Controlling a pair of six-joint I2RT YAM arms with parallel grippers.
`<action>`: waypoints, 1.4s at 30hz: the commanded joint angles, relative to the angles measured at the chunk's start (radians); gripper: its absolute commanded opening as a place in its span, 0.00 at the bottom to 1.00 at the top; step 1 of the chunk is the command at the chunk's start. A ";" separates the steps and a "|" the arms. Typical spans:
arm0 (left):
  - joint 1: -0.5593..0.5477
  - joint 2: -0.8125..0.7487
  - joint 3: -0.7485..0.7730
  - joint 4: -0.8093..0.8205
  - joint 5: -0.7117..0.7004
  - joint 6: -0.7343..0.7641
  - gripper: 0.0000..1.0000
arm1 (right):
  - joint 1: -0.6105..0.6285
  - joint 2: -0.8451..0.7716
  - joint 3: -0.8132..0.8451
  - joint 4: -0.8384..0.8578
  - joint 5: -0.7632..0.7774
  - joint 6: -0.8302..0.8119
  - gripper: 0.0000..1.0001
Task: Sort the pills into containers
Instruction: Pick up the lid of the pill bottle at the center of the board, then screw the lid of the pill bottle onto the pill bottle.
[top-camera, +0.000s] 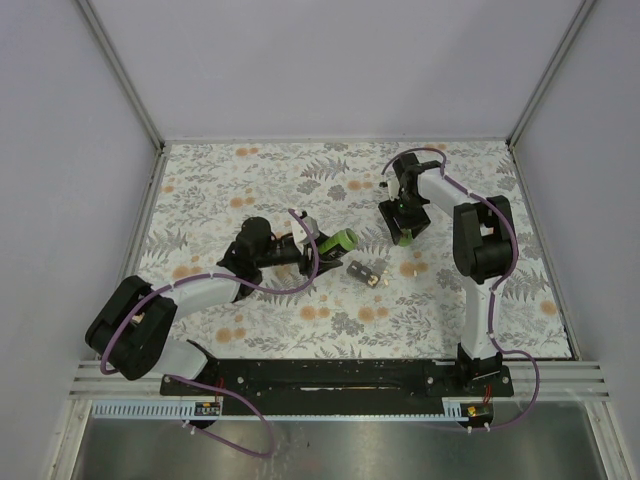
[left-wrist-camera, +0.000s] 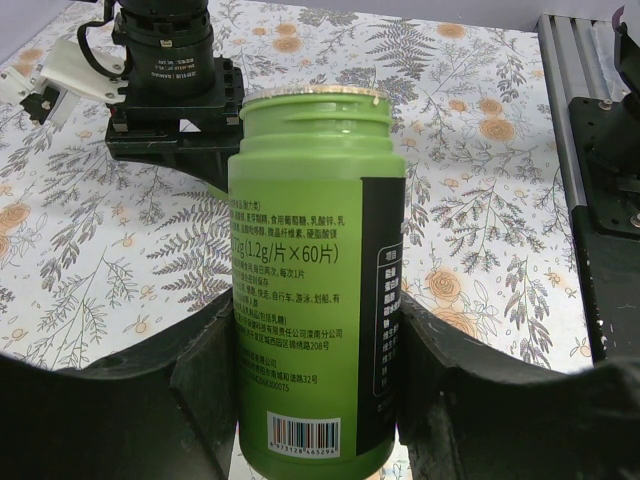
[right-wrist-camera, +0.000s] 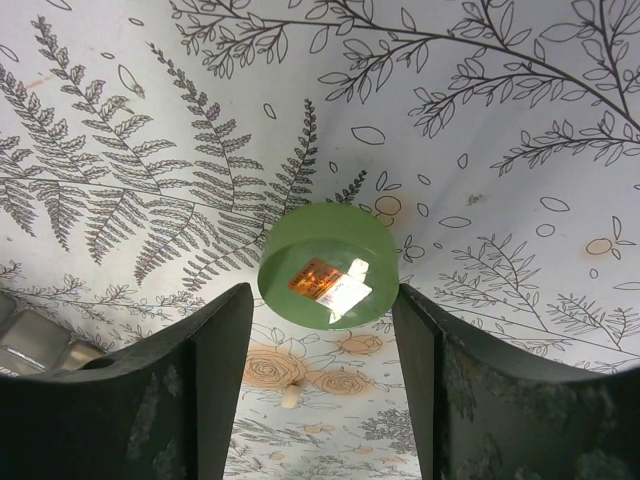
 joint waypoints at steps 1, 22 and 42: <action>0.004 -0.028 0.041 0.050 0.005 0.009 0.00 | 0.013 -0.015 0.037 -0.007 0.002 0.023 0.67; 0.004 -0.033 0.041 0.050 0.004 0.007 0.00 | 0.033 -0.008 0.048 -0.028 0.032 0.010 0.36; 0.024 0.013 0.037 0.116 -0.019 -0.128 0.00 | 0.033 -0.435 0.020 0.004 -0.447 -0.006 0.29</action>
